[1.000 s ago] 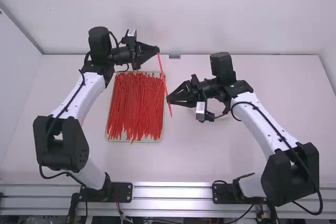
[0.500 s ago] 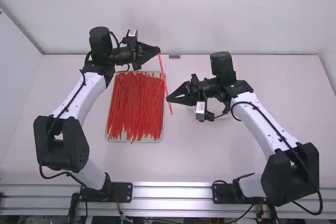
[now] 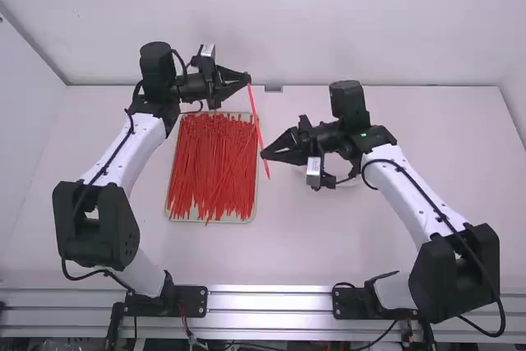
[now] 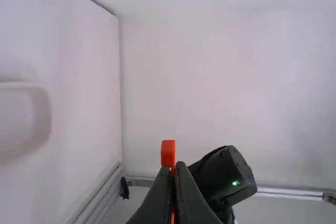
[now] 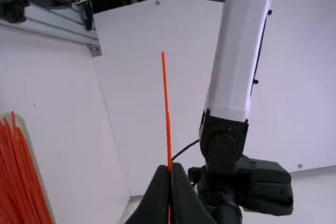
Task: Fasten the cable tie
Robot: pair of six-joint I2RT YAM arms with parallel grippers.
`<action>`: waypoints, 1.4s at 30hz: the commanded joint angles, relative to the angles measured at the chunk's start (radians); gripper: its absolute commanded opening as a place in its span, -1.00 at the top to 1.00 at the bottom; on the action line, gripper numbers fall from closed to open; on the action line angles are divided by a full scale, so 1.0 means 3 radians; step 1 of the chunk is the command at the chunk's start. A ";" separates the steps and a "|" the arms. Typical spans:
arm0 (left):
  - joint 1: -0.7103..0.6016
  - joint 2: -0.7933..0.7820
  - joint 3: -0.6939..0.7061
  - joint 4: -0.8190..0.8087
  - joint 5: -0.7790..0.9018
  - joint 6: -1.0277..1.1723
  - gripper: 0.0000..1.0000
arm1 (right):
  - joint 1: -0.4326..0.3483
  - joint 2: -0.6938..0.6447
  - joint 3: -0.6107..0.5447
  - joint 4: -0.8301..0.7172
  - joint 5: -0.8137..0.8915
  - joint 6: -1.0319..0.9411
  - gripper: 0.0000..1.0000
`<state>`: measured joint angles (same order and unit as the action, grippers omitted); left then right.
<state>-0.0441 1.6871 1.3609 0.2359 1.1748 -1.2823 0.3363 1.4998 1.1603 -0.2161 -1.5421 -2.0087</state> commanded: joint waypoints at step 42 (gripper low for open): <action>-0.0079 -0.0006 -0.0090 -0.0196 0.0043 0.4111 0.97 | 0.0058 -0.0005 0.0075 0.2533 0.0552 0.6148 1.00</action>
<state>-0.0521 1.6867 1.3552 0.1684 1.1755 -0.1696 0.3447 1.4998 1.1641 0.5266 -1.4384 -0.4770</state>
